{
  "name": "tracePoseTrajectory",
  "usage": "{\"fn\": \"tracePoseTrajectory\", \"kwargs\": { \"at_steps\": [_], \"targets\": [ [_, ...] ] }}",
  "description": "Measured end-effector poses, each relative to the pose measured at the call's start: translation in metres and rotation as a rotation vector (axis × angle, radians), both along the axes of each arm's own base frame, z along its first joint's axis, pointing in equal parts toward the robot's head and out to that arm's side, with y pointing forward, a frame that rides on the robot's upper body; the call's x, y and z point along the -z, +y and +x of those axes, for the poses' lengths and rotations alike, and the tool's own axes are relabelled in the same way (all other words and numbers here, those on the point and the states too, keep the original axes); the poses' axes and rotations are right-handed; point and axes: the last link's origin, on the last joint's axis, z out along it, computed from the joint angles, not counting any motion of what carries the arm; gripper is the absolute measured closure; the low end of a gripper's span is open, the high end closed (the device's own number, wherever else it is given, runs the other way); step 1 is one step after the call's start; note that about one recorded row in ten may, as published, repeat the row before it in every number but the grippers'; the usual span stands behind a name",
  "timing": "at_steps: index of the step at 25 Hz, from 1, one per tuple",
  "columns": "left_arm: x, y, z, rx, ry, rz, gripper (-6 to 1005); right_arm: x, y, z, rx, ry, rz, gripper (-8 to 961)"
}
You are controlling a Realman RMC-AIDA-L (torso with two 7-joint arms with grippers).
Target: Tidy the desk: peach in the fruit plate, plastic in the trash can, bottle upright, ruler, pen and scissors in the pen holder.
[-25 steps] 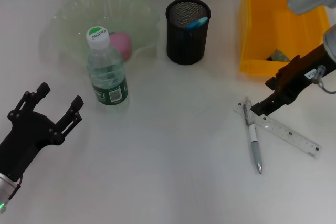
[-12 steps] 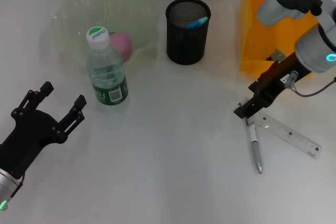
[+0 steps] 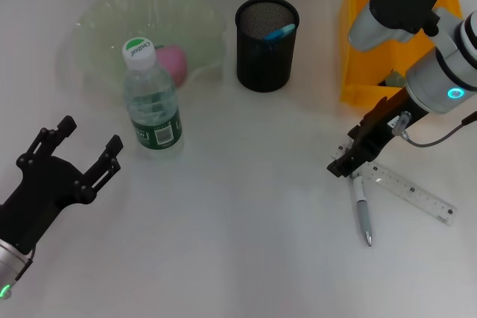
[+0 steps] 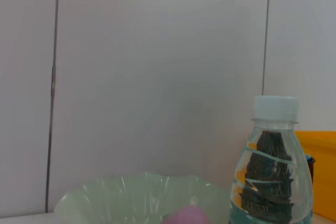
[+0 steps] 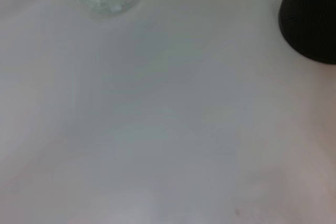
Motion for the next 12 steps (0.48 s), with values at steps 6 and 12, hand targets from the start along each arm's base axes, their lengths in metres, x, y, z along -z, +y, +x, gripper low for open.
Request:
{"fn": "tracePoseTrajectory", "kwargs": {
  "at_steps": [6,12],
  "targets": [
    [0.0002,-0.0003,0.0,0.0,0.001,-0.001,185,0.0026,0.0009,0.0002,0.004,0.006,0.004,141],
    [0.0001,-0.0013,-0.0005,-0.001,0.0,-0.001,185,0.0067,0.0008,-0.0016,-0.013,-0.004,0.0,142]
  ]
}}
